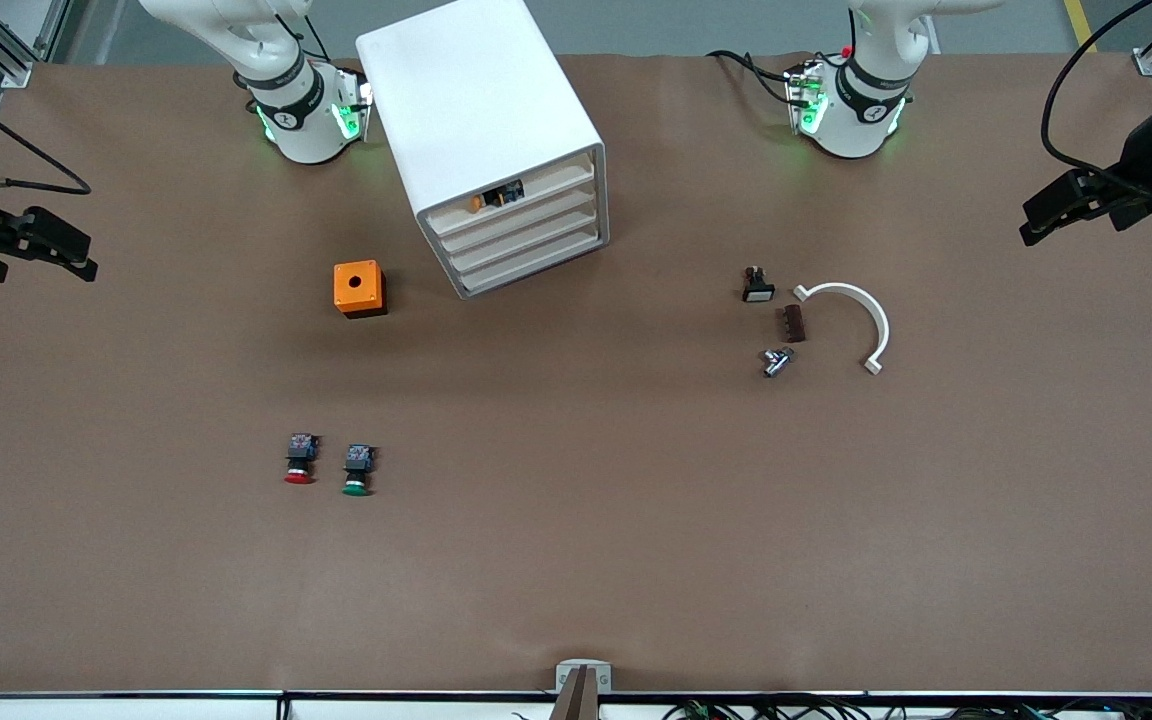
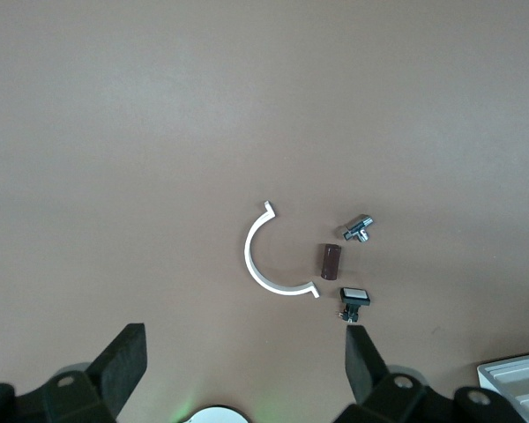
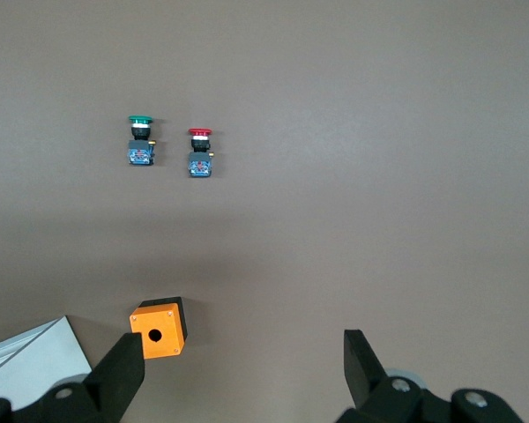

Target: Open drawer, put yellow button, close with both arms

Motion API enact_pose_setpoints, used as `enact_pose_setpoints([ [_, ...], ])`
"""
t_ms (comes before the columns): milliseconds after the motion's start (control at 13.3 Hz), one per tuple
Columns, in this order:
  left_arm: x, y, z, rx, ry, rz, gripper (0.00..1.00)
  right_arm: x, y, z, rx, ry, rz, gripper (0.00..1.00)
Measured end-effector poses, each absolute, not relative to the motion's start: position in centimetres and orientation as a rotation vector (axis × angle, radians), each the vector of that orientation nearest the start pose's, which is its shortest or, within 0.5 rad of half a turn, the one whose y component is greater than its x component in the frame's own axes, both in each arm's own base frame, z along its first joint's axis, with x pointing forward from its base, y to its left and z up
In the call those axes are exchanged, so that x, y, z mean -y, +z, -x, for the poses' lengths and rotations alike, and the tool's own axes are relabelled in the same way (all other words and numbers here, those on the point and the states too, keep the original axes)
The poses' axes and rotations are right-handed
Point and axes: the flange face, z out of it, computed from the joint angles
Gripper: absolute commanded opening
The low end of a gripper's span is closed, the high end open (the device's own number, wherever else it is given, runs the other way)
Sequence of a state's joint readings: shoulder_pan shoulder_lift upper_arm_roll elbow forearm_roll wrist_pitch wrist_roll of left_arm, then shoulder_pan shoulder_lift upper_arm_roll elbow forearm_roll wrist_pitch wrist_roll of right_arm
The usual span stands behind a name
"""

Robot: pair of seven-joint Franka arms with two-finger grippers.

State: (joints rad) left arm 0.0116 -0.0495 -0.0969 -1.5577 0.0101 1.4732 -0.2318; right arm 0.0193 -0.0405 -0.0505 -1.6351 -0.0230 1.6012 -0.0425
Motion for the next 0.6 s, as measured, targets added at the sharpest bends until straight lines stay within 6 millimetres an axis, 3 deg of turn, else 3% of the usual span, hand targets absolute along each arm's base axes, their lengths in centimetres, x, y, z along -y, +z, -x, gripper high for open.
enact_pose_setpoints([
  [602, 4.79, 64.71, -52.56, 0.222, 0.077, 3.110, 0.99, 1.98, 61.94, -54.39, 0.019, -0.011, 3.163, 1.00],
])
